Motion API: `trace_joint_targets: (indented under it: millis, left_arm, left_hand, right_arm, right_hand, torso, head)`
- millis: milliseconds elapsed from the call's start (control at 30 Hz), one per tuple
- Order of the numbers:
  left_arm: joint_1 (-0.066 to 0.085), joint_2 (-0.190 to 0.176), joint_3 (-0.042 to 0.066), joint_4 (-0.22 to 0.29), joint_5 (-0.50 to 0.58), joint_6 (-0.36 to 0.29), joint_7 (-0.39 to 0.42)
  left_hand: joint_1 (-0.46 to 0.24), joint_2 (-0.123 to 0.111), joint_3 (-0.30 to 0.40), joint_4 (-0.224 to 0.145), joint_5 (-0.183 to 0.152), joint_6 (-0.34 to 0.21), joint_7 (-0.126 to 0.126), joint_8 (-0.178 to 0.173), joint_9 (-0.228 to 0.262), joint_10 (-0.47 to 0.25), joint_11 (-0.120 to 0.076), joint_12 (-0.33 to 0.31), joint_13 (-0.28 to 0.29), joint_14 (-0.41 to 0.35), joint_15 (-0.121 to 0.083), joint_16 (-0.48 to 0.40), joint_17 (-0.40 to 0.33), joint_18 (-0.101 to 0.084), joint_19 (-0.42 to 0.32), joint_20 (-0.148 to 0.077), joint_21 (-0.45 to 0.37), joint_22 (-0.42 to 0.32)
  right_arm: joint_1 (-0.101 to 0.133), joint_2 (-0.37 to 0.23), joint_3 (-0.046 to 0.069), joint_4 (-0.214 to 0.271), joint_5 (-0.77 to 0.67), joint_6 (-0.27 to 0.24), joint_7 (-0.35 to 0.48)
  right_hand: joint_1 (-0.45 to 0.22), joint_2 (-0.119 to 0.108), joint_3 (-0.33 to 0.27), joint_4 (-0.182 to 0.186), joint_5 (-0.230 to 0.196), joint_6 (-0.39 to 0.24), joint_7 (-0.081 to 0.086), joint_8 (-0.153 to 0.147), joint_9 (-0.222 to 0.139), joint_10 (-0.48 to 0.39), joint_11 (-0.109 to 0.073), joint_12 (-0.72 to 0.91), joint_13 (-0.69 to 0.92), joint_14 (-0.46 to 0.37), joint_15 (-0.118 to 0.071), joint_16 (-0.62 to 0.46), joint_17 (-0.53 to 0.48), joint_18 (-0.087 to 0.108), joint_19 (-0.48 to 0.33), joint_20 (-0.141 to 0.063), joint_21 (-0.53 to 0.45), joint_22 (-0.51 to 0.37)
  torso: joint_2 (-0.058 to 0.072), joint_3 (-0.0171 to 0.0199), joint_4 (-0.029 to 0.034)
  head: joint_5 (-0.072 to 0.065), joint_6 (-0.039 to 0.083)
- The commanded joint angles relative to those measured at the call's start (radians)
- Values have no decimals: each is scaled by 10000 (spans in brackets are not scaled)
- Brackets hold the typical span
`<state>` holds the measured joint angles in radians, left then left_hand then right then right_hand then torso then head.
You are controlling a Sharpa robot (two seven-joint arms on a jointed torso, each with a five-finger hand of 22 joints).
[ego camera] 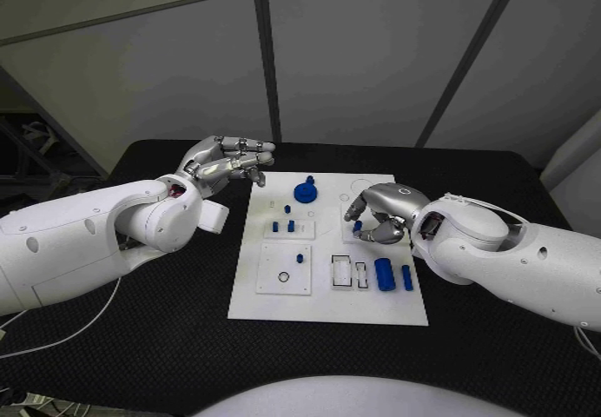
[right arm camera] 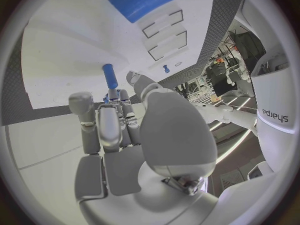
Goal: Assemble the parts on the task board
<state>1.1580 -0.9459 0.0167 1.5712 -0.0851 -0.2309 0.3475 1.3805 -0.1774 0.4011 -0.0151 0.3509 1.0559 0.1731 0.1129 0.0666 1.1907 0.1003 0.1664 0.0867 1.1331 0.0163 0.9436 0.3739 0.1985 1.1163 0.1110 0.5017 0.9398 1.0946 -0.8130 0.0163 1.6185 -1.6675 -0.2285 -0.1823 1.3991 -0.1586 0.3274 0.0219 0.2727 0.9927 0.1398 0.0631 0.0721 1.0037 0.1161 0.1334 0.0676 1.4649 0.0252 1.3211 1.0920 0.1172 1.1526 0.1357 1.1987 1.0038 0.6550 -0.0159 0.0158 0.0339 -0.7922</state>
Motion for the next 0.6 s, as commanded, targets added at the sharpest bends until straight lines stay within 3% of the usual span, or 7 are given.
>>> trace_joint_targets:
  millis: [33, 600]
  left_arm:
    - [14, 7, 9, 6, 16, 134, 22]
    - [14, -1, 9, 6, 16, 125, 0]
  left_hand:
    - [4, 103, -39, -21, -44, -3, 46, -37, -6, -87, 5, 64, -8, 64, 14, -53, -17, -164, 87, 14, -67, -15]
    - [-5, 114, -47, -15, -45, -2, 47, -38, -5, -91, 6, 71, -7, 66, 16, -58, -23, -165, 87, 16, -72, -20]
  right_arm:
    - [15, 50, 6, -119, -49, 183, -115]
    - [15, 178, 7, -409, -131, 469, -237]
  right_hand:
    - [168, 38, -10, 13, -47, 28, 49, 72, 17, -36, -27, 59, 3, 101, 31, 50, 25, 107, 103, -5, -10, 31]
    - [376, 213, 547, 97, -94, 638, 182, 214, 101, 877, -203, 598, 9, 242, -121, 255, 308, -41, 681, -143, 504, 723]
  torso:
    - [-8, -5, 12]
    - [-16, -2, -3]
  head:
    - [-11, 5]
    - [-19, -58]
